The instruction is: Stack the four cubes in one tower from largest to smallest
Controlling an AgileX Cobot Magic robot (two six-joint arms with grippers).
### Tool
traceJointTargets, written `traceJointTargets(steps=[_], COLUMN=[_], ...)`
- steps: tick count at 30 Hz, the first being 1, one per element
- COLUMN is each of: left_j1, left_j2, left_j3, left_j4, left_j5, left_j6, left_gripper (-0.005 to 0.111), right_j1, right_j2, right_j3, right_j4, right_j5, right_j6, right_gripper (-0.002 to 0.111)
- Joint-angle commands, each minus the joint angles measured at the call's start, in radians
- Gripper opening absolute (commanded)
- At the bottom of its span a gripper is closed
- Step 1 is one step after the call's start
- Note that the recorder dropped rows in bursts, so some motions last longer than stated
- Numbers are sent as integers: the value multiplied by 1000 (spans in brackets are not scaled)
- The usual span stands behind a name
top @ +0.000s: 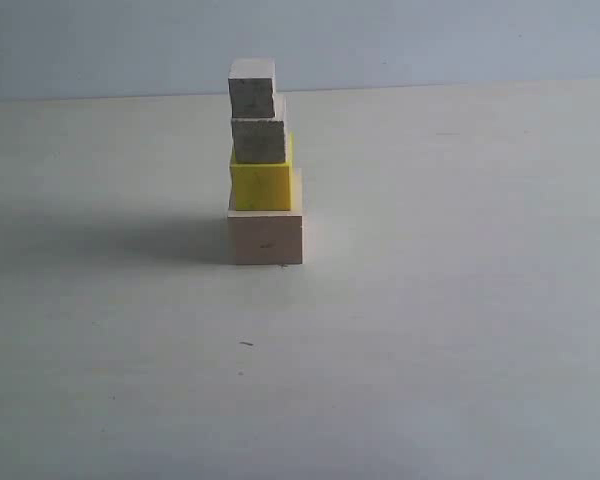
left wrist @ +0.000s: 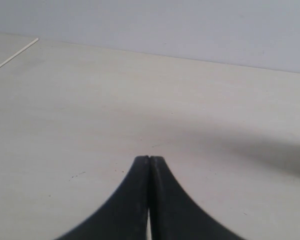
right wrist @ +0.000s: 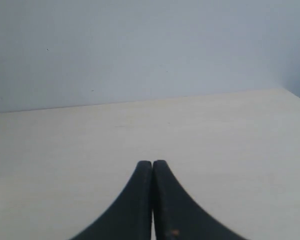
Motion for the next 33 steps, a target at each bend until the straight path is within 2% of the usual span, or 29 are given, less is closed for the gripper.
traceJointTargets(steps=[1, 13, 33], left_j1=[-6, -6, -6], left_j2=[-7, -7, -7], left_j3=[3, 3, 3], left_j4=[3, 3, 3], left_j5=[-5, -5, -5], left_j6=[3, 3, 3], left_gripper=[0, 0, 0], right_j1=[-5, -5, -5], right_j2=[-41, -63, -63], right_j3=[5, 5, 5], right_j4=[-30, -33, -21], right_j5=[47, 171, 167], right_j6=[17, 17, 25], right_gripper=[0, 0, 0])
